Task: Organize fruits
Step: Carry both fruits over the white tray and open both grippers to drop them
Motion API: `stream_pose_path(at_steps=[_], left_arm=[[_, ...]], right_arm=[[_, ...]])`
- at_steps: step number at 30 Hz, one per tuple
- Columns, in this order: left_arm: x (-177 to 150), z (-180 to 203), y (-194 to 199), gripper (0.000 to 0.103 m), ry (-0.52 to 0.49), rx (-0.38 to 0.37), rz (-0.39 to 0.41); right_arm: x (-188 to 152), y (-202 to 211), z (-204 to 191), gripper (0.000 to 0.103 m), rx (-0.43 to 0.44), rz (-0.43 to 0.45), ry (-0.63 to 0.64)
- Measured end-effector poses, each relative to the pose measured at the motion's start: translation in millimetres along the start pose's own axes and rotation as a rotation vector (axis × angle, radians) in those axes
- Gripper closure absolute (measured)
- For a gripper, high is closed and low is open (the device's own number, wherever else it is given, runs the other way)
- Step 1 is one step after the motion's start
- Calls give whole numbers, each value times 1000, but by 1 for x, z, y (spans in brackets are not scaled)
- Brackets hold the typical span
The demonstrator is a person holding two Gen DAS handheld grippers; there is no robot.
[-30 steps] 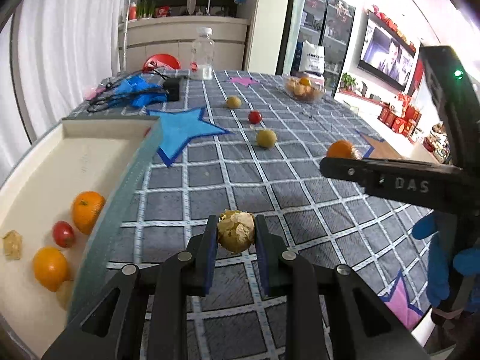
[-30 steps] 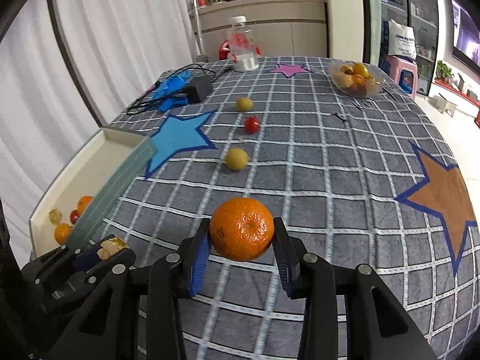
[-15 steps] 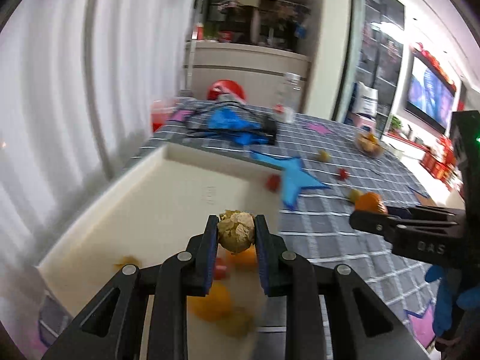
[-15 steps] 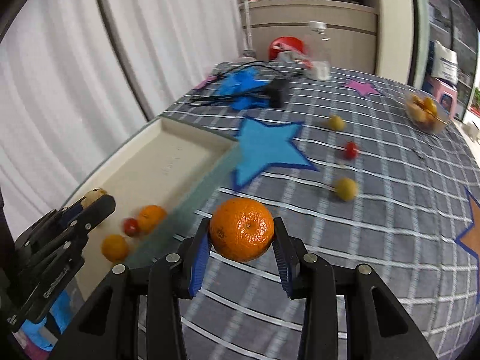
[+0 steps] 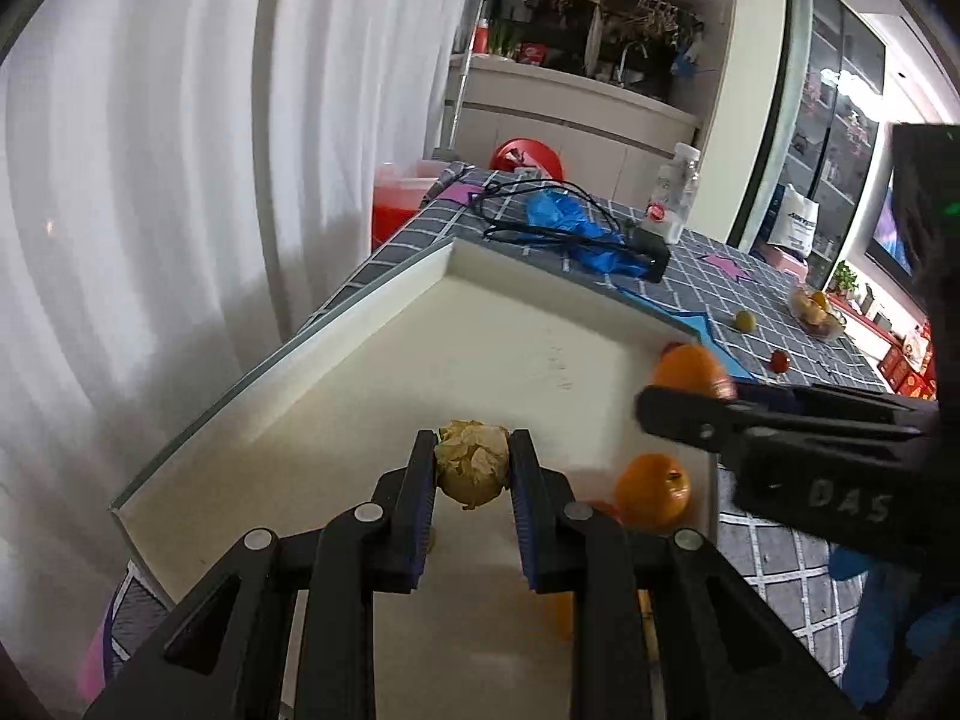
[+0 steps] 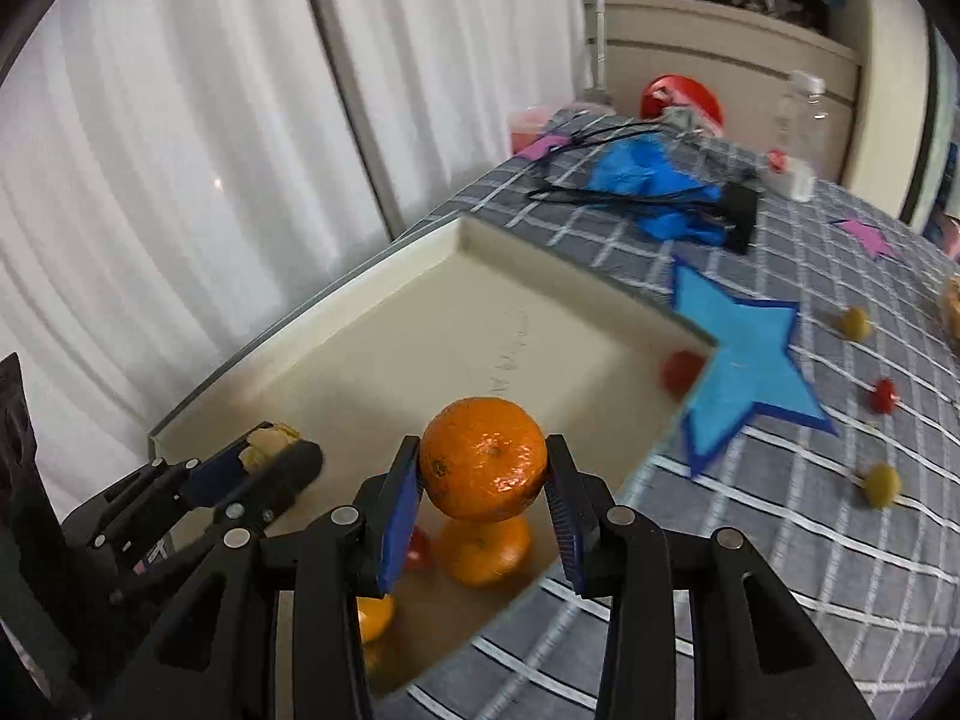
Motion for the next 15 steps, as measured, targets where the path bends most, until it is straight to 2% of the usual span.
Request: stream_pose_path(at_steps=[1,2,3,4,6,7,12,15], left_arm=[[1,-1,-2,59,5,0,-4],[0,-3,-4,38,15,1,-5],[-1,-5,-4,29,32,1,1],[-2,-5,-3,22,47,-2,10],[-4,-4,-5,22,52,-6,10],[-4,-2,-5,22,43,-6,5],[-4,2,-6,21,25,18,-4],[-3,7,-1,21,23,21,2]], right_arm=[[0,-1,-3,60,10,-7,3],[0,-3,-6,49,18,-10,5],[0,-3,-8,41,17,-7,6],[2,-1,-8,25,14,6,8],[6,10,-8,8,-5,56,14],[7,15,-8,5,-2,72,15],[7,39,7,3,-13,112,-21],[-1,48,37,0,-28,122,-92]])
Point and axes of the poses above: each gripper's, at about its wrist camera, not at the fingertips, and y roughly against the way its jaws point, z to its right, x to its top, the point moved 4 cm from there along -y, roughly the way its jaws point, and after that the axes turned 1 degree about -x, right-handed, at the moved point
